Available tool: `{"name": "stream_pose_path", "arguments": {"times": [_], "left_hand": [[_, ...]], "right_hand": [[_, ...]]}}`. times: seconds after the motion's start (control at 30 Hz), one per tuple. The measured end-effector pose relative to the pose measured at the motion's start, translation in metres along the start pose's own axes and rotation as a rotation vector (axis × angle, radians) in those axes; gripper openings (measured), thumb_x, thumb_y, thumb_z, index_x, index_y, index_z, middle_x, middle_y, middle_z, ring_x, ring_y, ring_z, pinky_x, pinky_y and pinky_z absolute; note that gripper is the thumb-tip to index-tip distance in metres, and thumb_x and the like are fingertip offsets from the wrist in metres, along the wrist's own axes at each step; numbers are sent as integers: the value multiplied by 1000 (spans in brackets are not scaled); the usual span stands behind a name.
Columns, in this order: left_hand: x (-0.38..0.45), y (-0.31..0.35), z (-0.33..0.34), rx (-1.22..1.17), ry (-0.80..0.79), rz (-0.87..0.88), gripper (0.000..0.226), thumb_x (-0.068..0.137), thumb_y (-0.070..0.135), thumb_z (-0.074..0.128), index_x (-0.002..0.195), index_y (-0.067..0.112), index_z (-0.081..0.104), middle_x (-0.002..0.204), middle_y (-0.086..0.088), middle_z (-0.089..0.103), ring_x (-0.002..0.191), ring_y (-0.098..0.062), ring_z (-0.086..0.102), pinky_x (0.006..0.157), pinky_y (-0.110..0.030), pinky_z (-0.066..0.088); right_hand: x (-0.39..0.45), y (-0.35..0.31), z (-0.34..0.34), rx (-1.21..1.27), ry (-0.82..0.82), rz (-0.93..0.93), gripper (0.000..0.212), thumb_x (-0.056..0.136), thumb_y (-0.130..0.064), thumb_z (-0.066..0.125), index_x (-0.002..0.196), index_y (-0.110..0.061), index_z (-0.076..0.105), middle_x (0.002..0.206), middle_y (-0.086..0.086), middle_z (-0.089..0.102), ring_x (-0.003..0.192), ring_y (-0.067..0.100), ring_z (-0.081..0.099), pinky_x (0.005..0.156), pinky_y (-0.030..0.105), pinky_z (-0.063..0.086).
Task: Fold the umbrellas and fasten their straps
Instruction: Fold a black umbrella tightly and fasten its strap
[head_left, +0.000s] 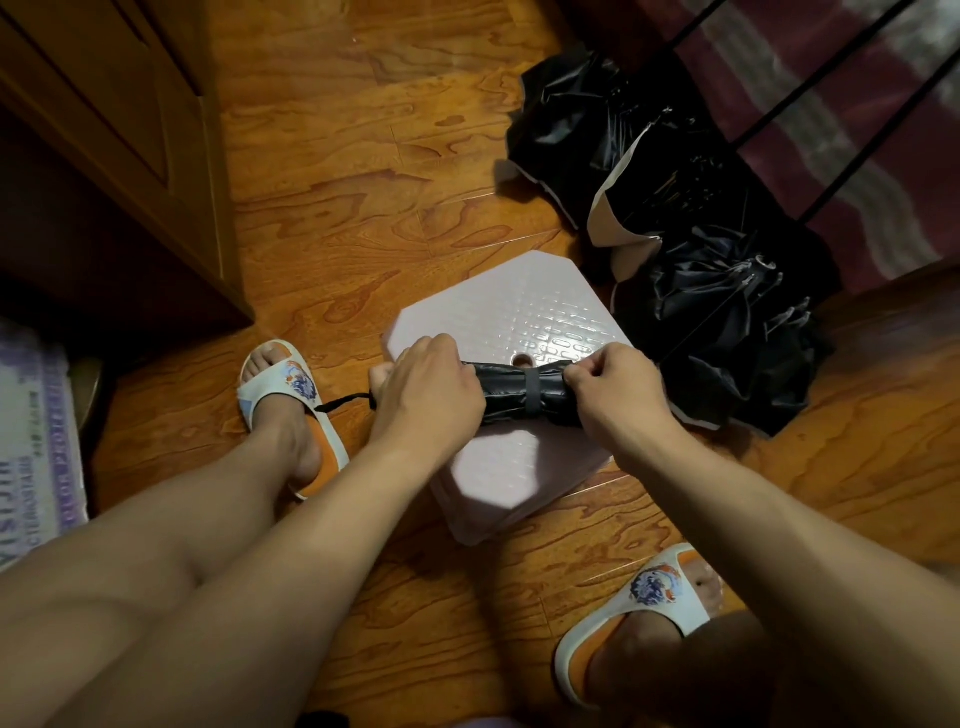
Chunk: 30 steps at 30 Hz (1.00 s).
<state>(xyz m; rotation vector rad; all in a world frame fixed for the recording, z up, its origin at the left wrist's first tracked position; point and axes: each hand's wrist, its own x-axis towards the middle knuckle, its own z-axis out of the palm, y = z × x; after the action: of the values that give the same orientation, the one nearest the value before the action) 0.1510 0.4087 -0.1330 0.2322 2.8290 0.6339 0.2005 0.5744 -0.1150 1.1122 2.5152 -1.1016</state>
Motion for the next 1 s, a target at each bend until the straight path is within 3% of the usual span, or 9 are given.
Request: {"name": "stream_pose_path", "arguments": {"times": [0.1, 0.2, 0.3, 0.4, 0.47, 0.57, 0.8, 1.0], "left_hand": [[4, -5, -4, -160, -44, 2, 8, 99, 21, 51, 96, 26, 46, 95, 9, 48, 92, -21, 49, 92, -37, 28], [1, -22, -14, -391, -141, 175, 7, 92, 31, 56, 93, 37, 52, 103, 17, 48, 102, -15, 54, 102, -50, 40], [-8, -33, -14, -265, -169, 299, 11, 89, 47, 62, 92, 38, 56, 107, 15, 51, 110, -12, 50, 98, -38, 31], [-5, -34, -12, -188, -137, 295, 13, 96, 32, 66, 92, 35, 53, 106, 12, 48, 111, -15, 47, 94, -35, 26], [1, -34, -14, -204, -153, 272, 14, 97, 30, 64, 90, 33, 53, 101, 12, 47, 106, -17, 47, 98, -41, 32], [6, -31, -15, -160, -165, 260, 12, 98, 32, 62, 90, 29, 54, 101, 11, 49, 102, -14, 46, 95, -37, 29], [9, -36, -14, -201, -165, 321, 22, 94, 35, 68, 81, 28, 51, 94, 7, 52, 93, -17, 50, 86, -41, 41], [8, -37, -14, -220, -161, 357, 25, 96, 28, 67, 80, 34, 47, 92, 14, 47, 92, -17, 48, 92, -47, 43]], "right_hand": [[9, 1, 0, 77, -4, 77, 22, 93, -25, 64, 71, -20, 64, 84, 5, 67, 91, 29, 64, 83, 50, 58], [17, -2, -2, 117, 0, 112, 13, 87, -23, 68, 74, -21, 68, 85, 6, 68, 89, 31, 66, 81, 50, 60], [16, -4, -5, 171, -39, 57, 15, 83, -16, 68, 82, -30, 63, 95, 1, 67, 92, 28, 65, 80, 50, 61], [7, -3, -13, 165, -115, -85, 14, 87, -17, 64, 82, -30, 64, 97, -5, 65, 97, 24, 61, 85, 51, 58], [1, 3, -20, 36, -141, -252, 10, 89, -31, 69, 79, -32, 65, 103, -6, 61, 107, 23, 53, 91, 46, 52], [-8, 19, -27, -193, -180, -439, 15, 87, -38, 76, 83, -37, 61, 116, -10, 49, 115, 16, 34, 96, 36, 35], [-5, 16, -26, -211, -128, -449, 22, 87, -28, 77, 77, -33, 57, 112, -5, 52, 111, 20, 46, 93, 39, 44], [-6, 12, -26, -388, -125, -473, 21, 86, -33, 79, 81, -28, 59, 108, -7, 46, 106, 17, 44, 85, 32, 42]]}}
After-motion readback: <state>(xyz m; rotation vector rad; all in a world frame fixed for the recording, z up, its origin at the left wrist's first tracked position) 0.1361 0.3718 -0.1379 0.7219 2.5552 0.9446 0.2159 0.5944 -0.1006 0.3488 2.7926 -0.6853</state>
